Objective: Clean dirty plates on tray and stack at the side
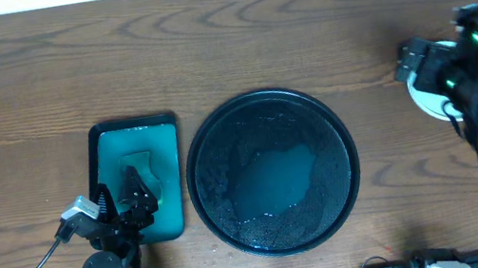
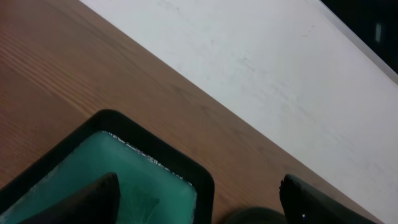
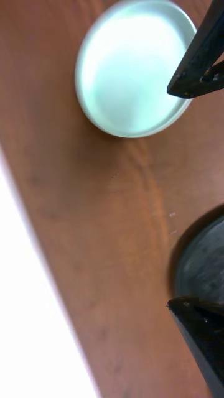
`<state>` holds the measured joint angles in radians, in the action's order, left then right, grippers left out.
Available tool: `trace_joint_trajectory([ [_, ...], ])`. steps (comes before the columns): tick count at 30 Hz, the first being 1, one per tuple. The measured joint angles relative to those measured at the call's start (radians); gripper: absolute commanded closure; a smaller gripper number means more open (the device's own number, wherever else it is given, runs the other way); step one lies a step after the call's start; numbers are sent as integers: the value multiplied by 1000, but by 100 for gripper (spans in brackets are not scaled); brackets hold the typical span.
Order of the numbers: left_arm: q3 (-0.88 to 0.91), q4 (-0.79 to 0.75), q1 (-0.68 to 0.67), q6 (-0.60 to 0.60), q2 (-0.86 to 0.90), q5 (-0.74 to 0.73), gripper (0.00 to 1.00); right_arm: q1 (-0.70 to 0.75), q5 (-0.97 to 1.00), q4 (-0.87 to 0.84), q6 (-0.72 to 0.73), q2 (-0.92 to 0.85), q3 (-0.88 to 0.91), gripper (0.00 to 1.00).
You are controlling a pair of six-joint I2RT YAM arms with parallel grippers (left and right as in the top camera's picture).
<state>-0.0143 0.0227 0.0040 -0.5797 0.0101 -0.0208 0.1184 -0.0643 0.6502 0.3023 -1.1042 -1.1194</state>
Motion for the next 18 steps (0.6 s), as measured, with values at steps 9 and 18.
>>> trace_joint_trajectory([
  [9, 0, 0, 0, 0, 0, 0, 17, 0, 10, 21, 0, 429, 0, 1],
  [18, 0, 0, 1, 0, 0, 0, 18, 0, 21, 154, -5, 748, -2, 1],
])
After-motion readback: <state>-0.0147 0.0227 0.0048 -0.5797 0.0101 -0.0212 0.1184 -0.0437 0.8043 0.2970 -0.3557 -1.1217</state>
